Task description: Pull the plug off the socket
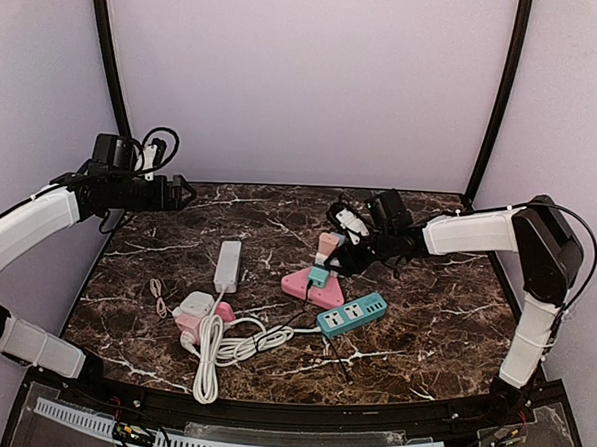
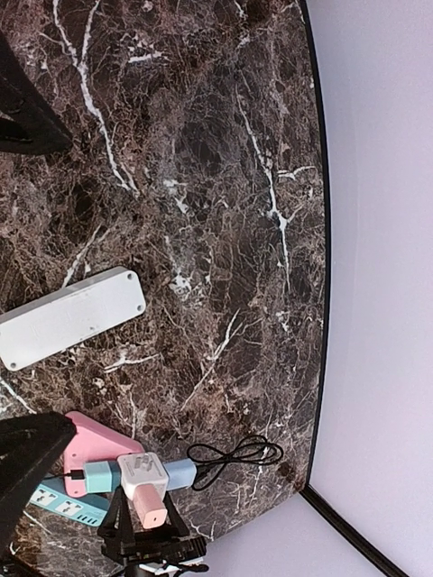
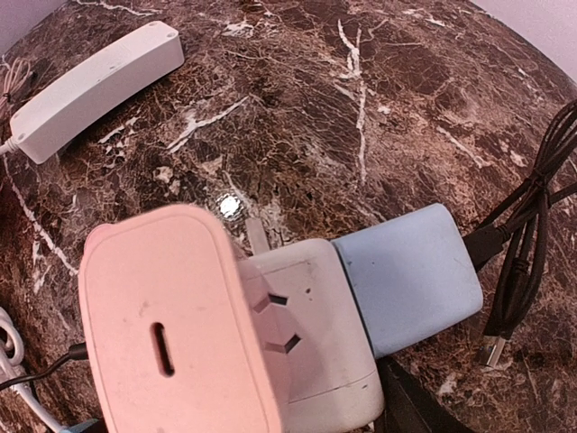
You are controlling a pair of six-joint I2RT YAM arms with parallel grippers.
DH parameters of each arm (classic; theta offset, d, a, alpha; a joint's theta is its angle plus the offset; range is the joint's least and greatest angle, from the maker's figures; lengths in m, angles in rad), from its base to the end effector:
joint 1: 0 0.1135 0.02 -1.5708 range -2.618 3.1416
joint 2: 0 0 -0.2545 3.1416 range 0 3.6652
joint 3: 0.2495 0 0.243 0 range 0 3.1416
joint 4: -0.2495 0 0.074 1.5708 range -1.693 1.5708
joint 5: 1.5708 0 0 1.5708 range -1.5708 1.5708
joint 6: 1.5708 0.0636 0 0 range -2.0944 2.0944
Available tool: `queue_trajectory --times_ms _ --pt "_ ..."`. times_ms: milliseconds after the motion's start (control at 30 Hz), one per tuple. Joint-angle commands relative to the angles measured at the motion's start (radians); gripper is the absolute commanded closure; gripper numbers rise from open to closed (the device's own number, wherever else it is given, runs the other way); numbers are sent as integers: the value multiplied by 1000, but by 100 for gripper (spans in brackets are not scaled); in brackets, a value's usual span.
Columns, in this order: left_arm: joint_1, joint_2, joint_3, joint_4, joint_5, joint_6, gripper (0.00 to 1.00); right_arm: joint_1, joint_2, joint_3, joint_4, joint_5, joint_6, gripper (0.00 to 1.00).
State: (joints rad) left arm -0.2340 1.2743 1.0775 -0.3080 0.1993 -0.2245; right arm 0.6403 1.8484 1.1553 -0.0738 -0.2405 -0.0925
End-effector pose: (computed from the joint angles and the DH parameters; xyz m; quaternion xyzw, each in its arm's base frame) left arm 0.2963 -0.0836 0.3038 0.0546 0.8568 -0.1983 0.4729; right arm 0.3173 0.2553 0.1598 -0.3711 0.8362 0.2113 0.3441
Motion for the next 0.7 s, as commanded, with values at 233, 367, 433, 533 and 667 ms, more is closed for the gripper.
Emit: queue_trajectory --times_ms 233,367,433,533,667 --pt "1 3 -1 3 13 -10 0 -4 -6 -14 33 -42 34 52" --pt "1 -8 -9 13 6 -10 0 3 -41 -38 45 -43 57 66" --pt "1 -10 -14 16 -4 -9 0 15 -66 -55 62 -33 73 73" --pt "1 -8 -22 20 -18 -6 0 40 -107 -84 96 -3 111 85" --pt "1 3 -22 21 -16 -9 0 85 -147 -99 107 67 155 100"
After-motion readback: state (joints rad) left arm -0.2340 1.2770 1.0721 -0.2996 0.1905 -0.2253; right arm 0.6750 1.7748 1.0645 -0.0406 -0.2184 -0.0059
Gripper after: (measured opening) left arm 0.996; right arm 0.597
